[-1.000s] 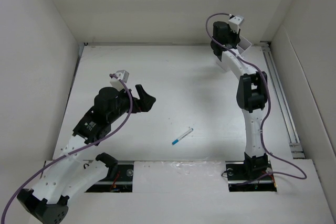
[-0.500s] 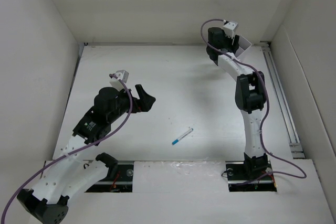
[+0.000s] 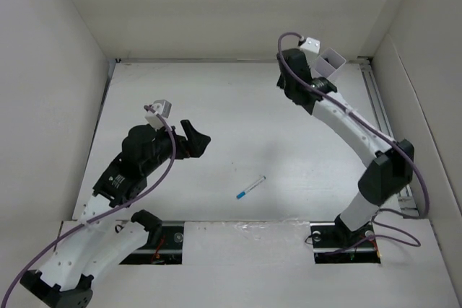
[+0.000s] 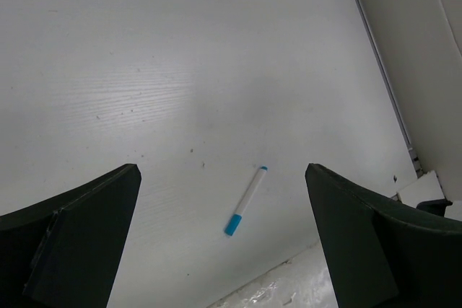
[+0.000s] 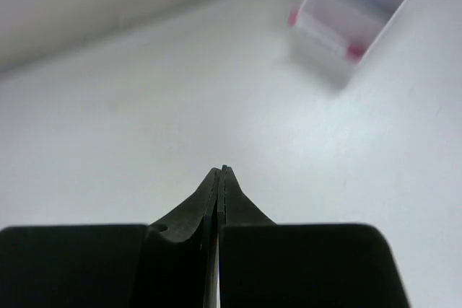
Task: Sort the stationery into containers
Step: Pick up the pen from the center of the board.
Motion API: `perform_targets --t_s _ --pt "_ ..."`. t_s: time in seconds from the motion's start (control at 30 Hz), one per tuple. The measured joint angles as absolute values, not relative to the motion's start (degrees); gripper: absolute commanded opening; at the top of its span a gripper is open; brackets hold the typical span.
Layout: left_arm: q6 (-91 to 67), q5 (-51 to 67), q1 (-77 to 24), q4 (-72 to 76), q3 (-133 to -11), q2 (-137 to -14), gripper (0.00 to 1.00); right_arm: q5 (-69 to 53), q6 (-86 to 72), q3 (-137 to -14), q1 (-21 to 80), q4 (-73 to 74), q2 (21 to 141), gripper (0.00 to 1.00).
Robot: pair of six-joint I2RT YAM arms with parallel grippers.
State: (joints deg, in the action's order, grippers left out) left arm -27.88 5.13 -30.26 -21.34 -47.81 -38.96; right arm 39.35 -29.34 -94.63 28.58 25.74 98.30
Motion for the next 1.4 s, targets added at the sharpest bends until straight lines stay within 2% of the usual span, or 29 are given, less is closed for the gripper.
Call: perform_targets --t_s 0.1,0.13,0.17,0.27,0.37,0.53,0.6,0.63,0.93,1.1,1.23,1.3,1.33,1.4 --pt "-27.92 5.21 -30.26 -21.71 -47.81 -37.32 1.0 30.24 -34.46 -84.99 32.73 32.38 91.72 0.28" --pt "-27.94 5.28 -30.26 -21.82 -47.81 -36.91 1.0 27.75 -36.34 -81.25 34.2 34.3 90.3 0.41" --pt "-28.01 5.39 -30.26 -21.91 -47.81 -36.58 1.0 25.54 -38.28 -77.38 35.62 36.38 89.32 0.59" --pt "-28.4 6.0 -30.26 -22.02 -47.64 -35.81 1.0 18.96 -43.64 -66.24 39.7 41.34 87.53 0.7" --pt "-28.62 7.2 -30.26 -21.65 -47.33 -35.75 1.0 12.47 -48.38 -59.29 42.39 44.47 86.72 0.71" --pt "-28.77 8.73 -30.26 -21.12 -47.09 -35.81 1.0 7.86 -54.65 -58.85 46.87 43.86 87.26 0.68" --pt "-28.82 9.13 -30.26 -20.78 -46.74 -35.73 1.0 6.9 -56.75 -59.59 48.8 42.74 88.82 0.65" --pt "-28.82 9.28 -30.26 -20.75 -46.59 -35.66 1.0 6.37 -57.69 -59.86 49.58 42.15 89.86 0.6" --pt "-28.82 9.54 -30.26 -21.02 -46.5 -33.17 1.0 5.13 -62.89 -59.07 50.28 40.03 94.43 0.51" --pt "-28.77 9.41 -30.26 -21.12 -46.5 -32.6 1.0 5.87 -63.81 -59.16 50.3 39.48 97.06 0.37" --pt "-28.77 9.1 -30.26 -21.26 -46.5 -32.6 1.0 6.59 -64.01 -60.75 50.33 40.95 99.02 0.36" --pt "-28.71 8.88 -30.26 -21.26 -46.5 -32.6 1.0 6.87 -63.66 -61.56 50.33 41.56 99.74 0.26" --pt "-28.56 8.73 -30.26 -21.26 -46.5 -32.6 1.0 7.09 -63.31 -62.02 50.33 42.09 100.16 0.13" --pt "-28.49 8.4 -30.26 -21.26 -46.5 -32.64 1.0 7.27 -62.72 -62.76 50.33 43.22 100.68 0.02"
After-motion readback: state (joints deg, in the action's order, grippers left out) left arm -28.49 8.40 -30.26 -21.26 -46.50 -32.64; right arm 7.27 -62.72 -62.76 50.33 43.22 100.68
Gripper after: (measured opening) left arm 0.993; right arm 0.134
